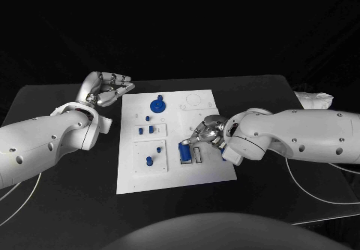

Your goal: Assemble the parts on the task board

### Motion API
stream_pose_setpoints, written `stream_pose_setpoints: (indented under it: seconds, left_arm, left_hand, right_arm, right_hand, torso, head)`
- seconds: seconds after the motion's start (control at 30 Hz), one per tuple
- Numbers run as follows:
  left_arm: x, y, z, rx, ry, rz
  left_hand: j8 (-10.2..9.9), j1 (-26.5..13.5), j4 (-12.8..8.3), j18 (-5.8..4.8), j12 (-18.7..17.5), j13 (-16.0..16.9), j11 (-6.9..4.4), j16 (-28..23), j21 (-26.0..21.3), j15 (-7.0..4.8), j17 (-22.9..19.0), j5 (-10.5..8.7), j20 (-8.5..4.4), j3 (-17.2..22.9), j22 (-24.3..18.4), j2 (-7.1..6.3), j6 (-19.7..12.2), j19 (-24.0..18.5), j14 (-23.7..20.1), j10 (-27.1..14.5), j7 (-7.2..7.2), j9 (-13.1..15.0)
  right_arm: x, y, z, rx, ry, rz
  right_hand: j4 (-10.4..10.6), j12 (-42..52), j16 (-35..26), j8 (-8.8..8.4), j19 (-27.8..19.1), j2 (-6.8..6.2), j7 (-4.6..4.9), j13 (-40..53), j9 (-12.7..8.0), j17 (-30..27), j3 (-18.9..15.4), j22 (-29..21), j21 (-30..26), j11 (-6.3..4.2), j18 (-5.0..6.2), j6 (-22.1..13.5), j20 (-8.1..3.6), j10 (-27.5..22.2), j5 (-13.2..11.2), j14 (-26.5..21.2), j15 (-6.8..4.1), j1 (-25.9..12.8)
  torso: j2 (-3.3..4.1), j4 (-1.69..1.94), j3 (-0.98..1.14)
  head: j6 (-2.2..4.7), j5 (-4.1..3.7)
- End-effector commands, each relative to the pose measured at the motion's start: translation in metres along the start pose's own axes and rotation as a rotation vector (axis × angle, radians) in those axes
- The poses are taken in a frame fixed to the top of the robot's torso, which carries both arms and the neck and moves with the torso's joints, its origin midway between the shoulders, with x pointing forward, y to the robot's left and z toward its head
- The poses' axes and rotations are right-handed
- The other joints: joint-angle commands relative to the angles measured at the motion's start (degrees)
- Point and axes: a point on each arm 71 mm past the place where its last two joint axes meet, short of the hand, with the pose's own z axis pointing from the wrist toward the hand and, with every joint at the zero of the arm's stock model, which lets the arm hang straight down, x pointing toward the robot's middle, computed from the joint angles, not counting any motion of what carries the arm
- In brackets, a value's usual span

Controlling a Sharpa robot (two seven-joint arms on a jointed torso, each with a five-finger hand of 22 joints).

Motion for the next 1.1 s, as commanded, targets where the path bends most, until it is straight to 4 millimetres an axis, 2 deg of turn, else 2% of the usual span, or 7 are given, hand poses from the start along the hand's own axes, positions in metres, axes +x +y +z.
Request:
stream_pose_setpoints:
  seconds: [0.03, 0.93, 1.1]
  left_arm:
    - [0.0017, -0.0021, 0.0004, 0.014, 0.013, -0.005]
    - [0.0018, -0.0021, 0.0007, 0.014, 0.013, -0.005]
    - [0.0019, -0.0021, 0.0007, 0.014, 0.014, -0.005]
  left_hand:
    - [-0.2, -0.2, 0.0, -0.42, 0.0, 0.0, 0.02, 0.1, 0.1, -0.12, 15.1, 0.38, -0.12, -0.2, 15.1, 0.57, 0.3, 6.1, 6.1, 0.2, -0.05, -0.1]
    - [-0.2, -0.2, 0.0, -0.42, 0.0, 0.0, 0.02, 0.1, 0.1, -0.12, 15.1, 0.38, -0.12, -0.2, 15.1, 0.57, 0.3, 6.1, 6.1, 0.2, -0.05, -0.1]
    - [-0.2, -0.2, 0.0, -0.42, 0.0, 0.0, 0.02, 0.1, 0.1, -0.12, 15.1, 0.38, -0.12, -0.2, 15.1, 0.57, 0.3, 6.1, 6.1, 0.2, -0.05, -0.1]
  right_arm:
    - [0.0012, -0.0111, 0.0020, 0.071, 0.011, -0.020]
    - [0.0035, -0.0130, 0.0019, 0.092, 0.023, -0.028]
    - [0.0032, -0.0128, 0.0013, 0.082, 0.021, -0.025]
  right_hand:
    - [-0.8, 0.2, 0.2, -0.51, 6.0, 0.51, -0.09, 14.9, 0.0, 15.1, 0.3, 15.1, 0.3, -0.32, -0.38, 0.2, -0.48, 6.0, 0.6, 6.0, -0.34, 1.6]
    - [-1.2, 0.2, 0.2, -1.00, 6.0, 0.92, -0.21, 14.9, -0.1, 15.1, 1.3, 15.1, 0.3, -0.45, -0.38, 0.9, -0.58, 6.0, 1.4, 6.0, -0.46, 1.9]
    - [-1.1, 0.2, 0.2, -2.07, 6.0, 0.22, 0.06, 14.9, -0.4, 15.1, 1.2, 15.1, 0.3, -0.26, -0.38, 0.1, -0.57, 6.0, 1.4, 6.0, -0.39, 1.3]
  torso:
    - [0.00, -0.01, -0.01]
    - [0.01, 0.02, 0.01]
    - [-0.01, -0.01, 0.02]
  head:
    - [0.00, -0.02]
    - [0.00, -0.01]
    - [0.00, 0.02]
